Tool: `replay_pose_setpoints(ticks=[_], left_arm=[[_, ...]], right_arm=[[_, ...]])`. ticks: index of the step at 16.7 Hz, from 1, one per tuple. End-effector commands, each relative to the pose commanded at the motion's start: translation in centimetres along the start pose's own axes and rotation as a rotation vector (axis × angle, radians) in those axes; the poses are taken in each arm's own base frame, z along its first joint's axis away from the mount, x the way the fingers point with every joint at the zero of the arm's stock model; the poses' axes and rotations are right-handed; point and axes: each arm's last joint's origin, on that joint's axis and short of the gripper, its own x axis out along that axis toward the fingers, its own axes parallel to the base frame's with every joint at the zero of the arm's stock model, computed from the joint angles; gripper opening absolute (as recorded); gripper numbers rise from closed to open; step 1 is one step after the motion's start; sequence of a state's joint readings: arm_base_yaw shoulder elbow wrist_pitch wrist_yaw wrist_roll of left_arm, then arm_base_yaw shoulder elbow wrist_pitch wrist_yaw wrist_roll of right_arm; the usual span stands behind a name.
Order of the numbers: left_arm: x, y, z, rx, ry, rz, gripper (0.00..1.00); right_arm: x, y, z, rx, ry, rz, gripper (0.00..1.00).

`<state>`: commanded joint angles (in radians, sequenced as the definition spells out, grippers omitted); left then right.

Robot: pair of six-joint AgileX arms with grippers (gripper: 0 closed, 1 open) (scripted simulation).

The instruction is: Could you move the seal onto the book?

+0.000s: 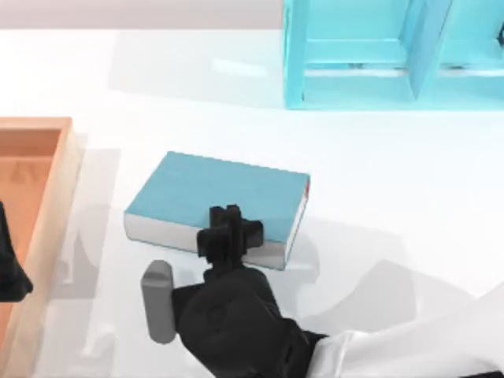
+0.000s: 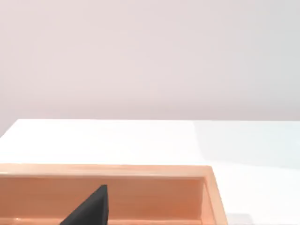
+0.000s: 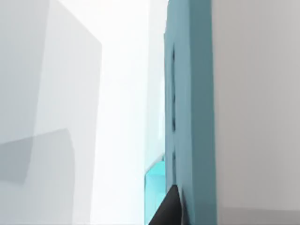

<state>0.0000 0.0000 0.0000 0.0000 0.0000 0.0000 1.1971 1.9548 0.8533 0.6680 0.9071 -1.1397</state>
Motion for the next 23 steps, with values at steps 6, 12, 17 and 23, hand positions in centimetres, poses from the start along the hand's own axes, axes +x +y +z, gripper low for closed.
replay_pose_setpoints(ticks=[6, 12, 17, 23], left_arm=[[0.00, 0.00, 0.00, 0.000, 0.000, 0.000, 1.00], [0.00, 0.00, 0.00, 0.000, 0.000, 0.000, 1.00], [0.00, 0.00, 0.00, 0.000, 0.000, 0.000, 1.00], [0.00, 0.00, 0.00, 0.000, 0.000, 0.000, 1.00]], right_arm=[[0.24, 1.21, -0.11, -0.004, -0.001, 0.002, 0.00], [0.24, 1.21, -0.11, -0.004, -0.001, 0.002, 0.38], [0.24, 1.21, -0.11, -0.004, -0.001, 0.002, 0.75], [0.24, 1.21, -0.11, -0.004, -0.001, 0.002, 1.00]])
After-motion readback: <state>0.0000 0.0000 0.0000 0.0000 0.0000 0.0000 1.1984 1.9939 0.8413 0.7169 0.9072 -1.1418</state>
